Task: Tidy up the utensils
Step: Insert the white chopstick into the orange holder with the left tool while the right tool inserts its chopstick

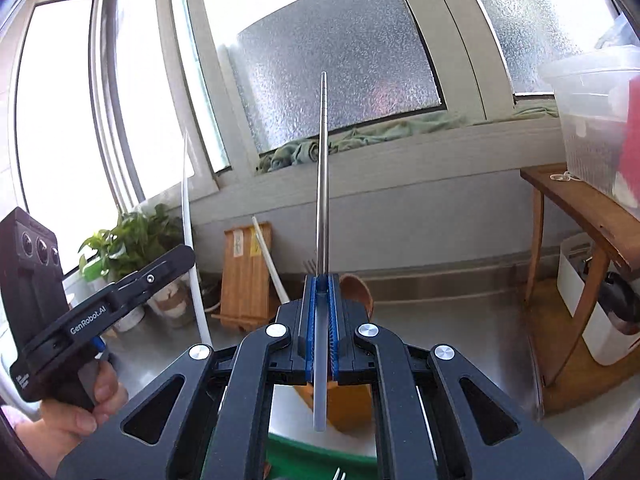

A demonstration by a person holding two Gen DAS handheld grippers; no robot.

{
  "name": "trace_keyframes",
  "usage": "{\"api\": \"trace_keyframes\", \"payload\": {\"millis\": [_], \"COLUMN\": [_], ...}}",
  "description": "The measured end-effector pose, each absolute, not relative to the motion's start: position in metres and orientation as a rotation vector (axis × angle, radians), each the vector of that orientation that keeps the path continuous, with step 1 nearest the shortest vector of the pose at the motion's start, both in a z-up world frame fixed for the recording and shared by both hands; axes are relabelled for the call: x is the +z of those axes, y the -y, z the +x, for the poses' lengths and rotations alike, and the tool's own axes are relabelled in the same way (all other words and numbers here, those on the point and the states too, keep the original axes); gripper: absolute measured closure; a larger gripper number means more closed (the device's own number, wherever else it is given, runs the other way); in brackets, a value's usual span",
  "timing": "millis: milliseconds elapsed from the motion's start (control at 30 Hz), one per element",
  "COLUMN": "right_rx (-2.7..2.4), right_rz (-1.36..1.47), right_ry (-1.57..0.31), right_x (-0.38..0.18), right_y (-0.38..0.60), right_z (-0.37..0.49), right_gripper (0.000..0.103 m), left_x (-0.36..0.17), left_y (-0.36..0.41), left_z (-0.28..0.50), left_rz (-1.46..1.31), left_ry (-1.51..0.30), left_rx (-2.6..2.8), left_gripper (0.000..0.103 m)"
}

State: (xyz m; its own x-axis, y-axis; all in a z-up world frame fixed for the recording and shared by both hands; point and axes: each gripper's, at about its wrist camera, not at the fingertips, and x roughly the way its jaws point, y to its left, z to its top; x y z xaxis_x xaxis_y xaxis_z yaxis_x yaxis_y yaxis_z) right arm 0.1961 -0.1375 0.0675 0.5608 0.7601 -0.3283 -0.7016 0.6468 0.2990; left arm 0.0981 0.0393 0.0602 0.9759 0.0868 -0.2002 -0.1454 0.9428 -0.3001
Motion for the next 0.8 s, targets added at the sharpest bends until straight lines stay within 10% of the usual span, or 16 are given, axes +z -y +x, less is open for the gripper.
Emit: {"api": "trace_keyframes", "payload": {"millis": [800], "right_rx": [0.879], "right_rz": [0.079], "right_ry": [-0.551], "right_x": [0.018], "right_y": [0.127], "right_z": [0.223], "right_gripper": [0.096], "left_x": [-0.001], "left_y": [-0.044], "left_z": [0.141], "left_rz": [-0.23], "left_ry": [-0.254], "left_rx": [0.096], "left_gripper": [0.098]}}
